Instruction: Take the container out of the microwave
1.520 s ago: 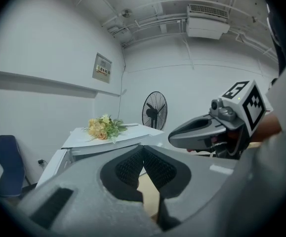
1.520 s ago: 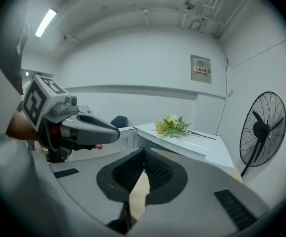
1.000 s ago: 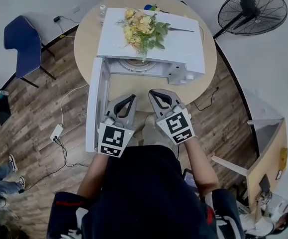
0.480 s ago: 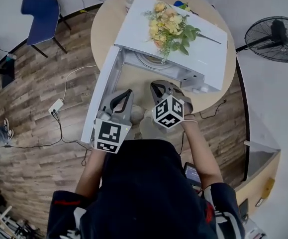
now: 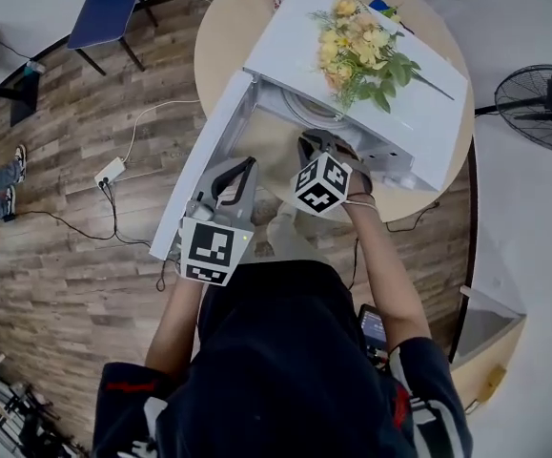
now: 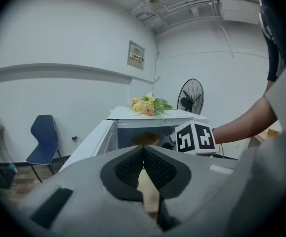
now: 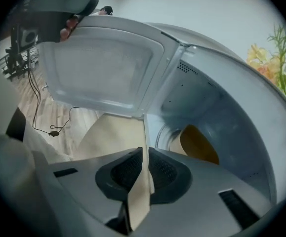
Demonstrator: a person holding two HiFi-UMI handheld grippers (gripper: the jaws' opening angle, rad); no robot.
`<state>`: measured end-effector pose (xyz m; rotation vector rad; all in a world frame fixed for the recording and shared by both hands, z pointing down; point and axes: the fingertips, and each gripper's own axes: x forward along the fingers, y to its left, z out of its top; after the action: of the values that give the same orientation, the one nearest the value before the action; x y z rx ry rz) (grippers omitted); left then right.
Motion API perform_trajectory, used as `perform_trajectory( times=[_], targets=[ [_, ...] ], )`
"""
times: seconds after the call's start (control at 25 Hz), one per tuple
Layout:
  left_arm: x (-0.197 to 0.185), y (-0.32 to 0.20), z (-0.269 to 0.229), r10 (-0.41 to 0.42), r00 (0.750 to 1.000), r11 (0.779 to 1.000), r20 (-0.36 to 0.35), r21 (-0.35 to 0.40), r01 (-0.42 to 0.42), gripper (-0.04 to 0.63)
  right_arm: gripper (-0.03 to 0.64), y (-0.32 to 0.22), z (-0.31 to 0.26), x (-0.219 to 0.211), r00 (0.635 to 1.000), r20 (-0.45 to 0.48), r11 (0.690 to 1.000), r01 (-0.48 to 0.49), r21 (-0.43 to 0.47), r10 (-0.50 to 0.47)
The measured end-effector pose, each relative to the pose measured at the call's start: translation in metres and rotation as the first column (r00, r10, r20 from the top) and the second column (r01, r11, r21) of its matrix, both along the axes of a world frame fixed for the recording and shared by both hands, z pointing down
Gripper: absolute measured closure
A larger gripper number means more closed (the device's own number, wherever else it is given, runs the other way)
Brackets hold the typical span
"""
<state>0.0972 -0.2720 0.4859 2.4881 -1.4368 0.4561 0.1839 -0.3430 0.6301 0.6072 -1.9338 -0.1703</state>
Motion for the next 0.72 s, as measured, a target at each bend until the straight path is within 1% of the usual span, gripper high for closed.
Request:
perform_trajectory(
  times=[0.12, 0.2, 0.24, 0.44, 0.64, 0.72],
  targets=[
    [-0.007, -0.003, 0.004, -0.026, 1.000, 1.000, 0.014, -0.003, 0.026, 0.581, 0.598, -0.016, 0.007, 0.002, 1.000, -0.015, 1.000, -0.006, 0.010, 0.006],
    [-0.009, -0.004, 0.005, -0.034, 0.999, 0.999, 0.022, -0.004, 0.034, 0.581, 0.505, -0.026, 0.011, 0.004, 1.000, -0.023, 1.000, -0.011, 0.014, 0.011],
    [-0.010, -0.005, 0.006, -0.036, 0.999, 0.999, 0.026, -0.006, 0.036, 0.581, 0.470, -0.030, 0.011, 0.004, 1.000, -0.023, 1.000, -0.014, 0.016, 0.014],
    [-0.014, -0.007, 0.010, -0.055, 0.997, 0.998, 0.045, -0.014, 0.056, 0.581, 0.354, -0.050, 0.014, 0.003, 1.000, -0.029, 0.998, -0.007, 0.059, 0.009],
    [-0.014, -0.006, 0.014, -0.055, 0.997, 0.998, 0.060, -0.022, 0.056, 0.581, 0.316, -0.064, 0.019, -0.001, 0.997, -0.079, 0.992, 0.030, 0.120, -0.021],
    [-0.014, -0.006, 0.015, -0.057, 0.997, 0.998, 0.060, -0.025, 0.058, 0.581, 0.313, -0.069, 0.021, -0.003, 0.996, -0.084, 0.992, 0.030, 0.119, -0.020]
  ],
)
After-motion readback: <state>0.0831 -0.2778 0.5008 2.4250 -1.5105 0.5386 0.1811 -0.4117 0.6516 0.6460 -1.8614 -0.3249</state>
